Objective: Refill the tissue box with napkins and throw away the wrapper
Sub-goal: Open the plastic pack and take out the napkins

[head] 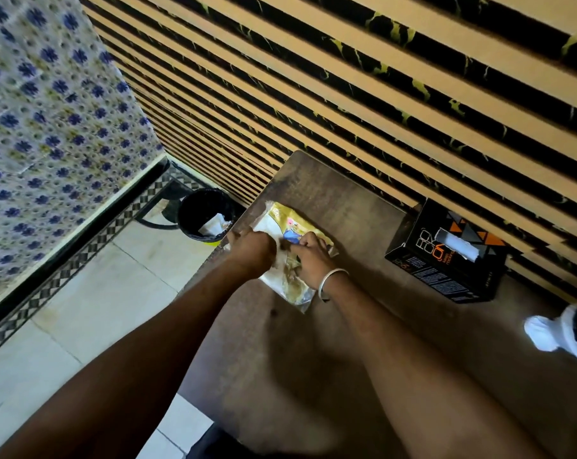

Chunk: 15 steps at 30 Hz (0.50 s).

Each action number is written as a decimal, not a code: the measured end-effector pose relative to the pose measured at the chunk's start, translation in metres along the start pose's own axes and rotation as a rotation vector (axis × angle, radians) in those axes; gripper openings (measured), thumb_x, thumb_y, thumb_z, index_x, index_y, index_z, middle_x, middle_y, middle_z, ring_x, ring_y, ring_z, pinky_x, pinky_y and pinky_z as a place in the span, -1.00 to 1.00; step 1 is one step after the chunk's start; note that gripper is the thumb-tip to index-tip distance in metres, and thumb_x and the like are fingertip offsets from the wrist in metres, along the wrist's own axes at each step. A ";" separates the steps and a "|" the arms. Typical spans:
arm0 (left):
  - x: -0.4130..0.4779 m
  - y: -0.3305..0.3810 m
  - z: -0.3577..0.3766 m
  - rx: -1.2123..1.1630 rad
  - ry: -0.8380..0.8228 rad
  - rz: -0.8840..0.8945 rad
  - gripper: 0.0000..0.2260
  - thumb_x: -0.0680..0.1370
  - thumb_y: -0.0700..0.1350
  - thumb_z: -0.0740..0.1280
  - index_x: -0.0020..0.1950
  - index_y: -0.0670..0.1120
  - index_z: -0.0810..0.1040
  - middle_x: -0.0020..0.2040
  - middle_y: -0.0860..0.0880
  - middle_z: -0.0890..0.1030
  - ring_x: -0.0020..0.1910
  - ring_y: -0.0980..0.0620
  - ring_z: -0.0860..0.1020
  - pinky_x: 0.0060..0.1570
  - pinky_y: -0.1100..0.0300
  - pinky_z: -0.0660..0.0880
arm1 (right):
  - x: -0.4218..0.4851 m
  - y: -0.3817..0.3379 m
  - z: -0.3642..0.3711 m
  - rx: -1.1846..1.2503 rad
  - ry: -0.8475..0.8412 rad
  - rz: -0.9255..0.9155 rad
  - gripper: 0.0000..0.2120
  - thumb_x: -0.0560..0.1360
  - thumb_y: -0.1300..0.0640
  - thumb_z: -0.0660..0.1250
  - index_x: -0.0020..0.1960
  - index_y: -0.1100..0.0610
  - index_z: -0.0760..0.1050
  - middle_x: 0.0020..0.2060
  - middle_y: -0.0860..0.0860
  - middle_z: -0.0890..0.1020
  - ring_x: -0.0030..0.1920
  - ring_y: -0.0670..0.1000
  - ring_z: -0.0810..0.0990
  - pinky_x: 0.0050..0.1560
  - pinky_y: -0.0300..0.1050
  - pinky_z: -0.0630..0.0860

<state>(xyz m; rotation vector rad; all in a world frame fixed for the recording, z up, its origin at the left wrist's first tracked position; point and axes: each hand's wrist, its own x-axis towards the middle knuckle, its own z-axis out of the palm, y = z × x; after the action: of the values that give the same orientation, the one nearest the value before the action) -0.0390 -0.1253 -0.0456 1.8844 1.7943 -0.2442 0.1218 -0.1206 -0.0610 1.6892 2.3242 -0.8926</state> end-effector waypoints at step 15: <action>-0.078 -0.085 0.032 -0.276 0.284 0.224 -0.75 0.45 -0.22 0.37 -0.01 0.09 0.70 -0.07 0.07 0.50 0.12 -0.01 0.42 0.00 0.11 0.12 | -0.018 -0.023 0.011 0.400 -0.101 -0.005 -0.62 0.41 0.14 0.52 0.21 0.09 0.60 0.35 0.07 0.31 0.48 0.06 0.23 0.43 -0.25 0.16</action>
<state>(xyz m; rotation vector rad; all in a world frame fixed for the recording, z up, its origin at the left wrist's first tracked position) -0.1227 -0.2102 -0.0569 1.9673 1.6674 0.3498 0.1049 -0.1459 -0.0530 1.7201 2.1911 -1.4886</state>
